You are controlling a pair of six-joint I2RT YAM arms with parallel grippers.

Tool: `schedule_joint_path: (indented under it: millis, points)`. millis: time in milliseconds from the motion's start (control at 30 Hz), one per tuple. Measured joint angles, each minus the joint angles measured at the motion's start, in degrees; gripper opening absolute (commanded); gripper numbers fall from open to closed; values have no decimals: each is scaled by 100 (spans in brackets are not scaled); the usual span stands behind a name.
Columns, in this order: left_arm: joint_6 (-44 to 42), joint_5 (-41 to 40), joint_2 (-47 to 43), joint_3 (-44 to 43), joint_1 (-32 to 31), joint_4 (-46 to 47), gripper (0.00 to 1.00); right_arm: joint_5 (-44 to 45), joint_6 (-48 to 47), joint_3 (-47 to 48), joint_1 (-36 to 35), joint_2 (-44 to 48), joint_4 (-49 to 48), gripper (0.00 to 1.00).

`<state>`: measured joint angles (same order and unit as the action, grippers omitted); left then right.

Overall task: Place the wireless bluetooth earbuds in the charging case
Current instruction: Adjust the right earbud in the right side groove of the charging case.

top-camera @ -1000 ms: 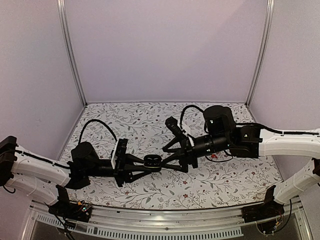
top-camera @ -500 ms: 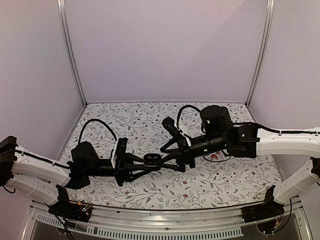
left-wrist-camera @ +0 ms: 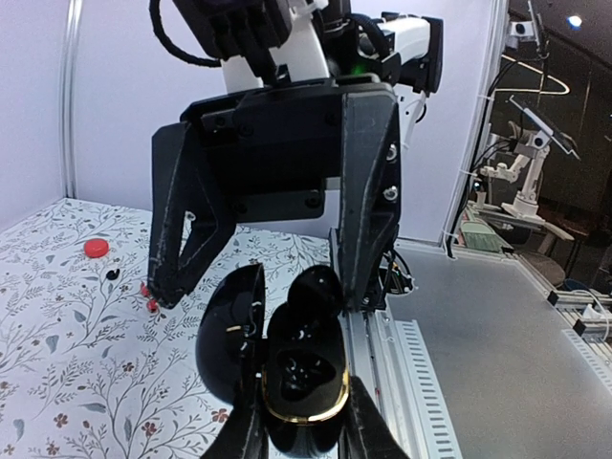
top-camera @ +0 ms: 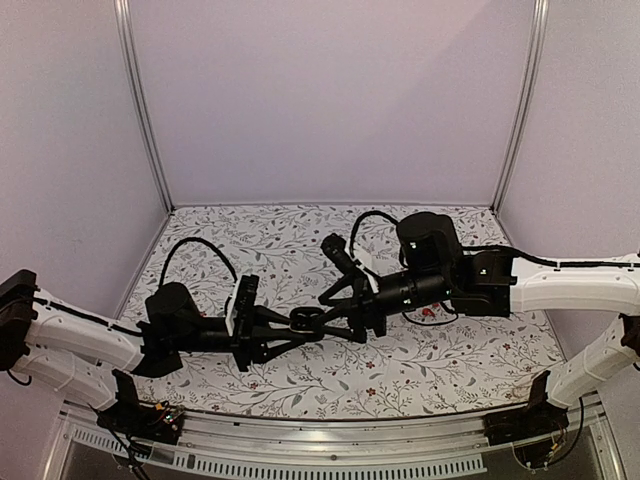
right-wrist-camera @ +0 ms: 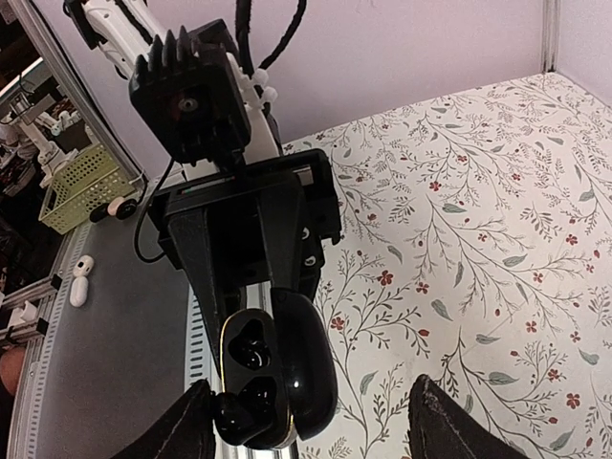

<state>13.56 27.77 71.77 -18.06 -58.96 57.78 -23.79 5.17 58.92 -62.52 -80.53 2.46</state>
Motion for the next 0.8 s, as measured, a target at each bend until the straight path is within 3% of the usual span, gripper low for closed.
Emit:
schedule_joint_path:
  millis: [300,800]
  points:
    - [0,15,70,-76,0,0,0,127,44,131,-11,-90,-26,67]
    - [-4,55,92,-133,0,-26,0,-4,96,339,-44,-284,-37,77]
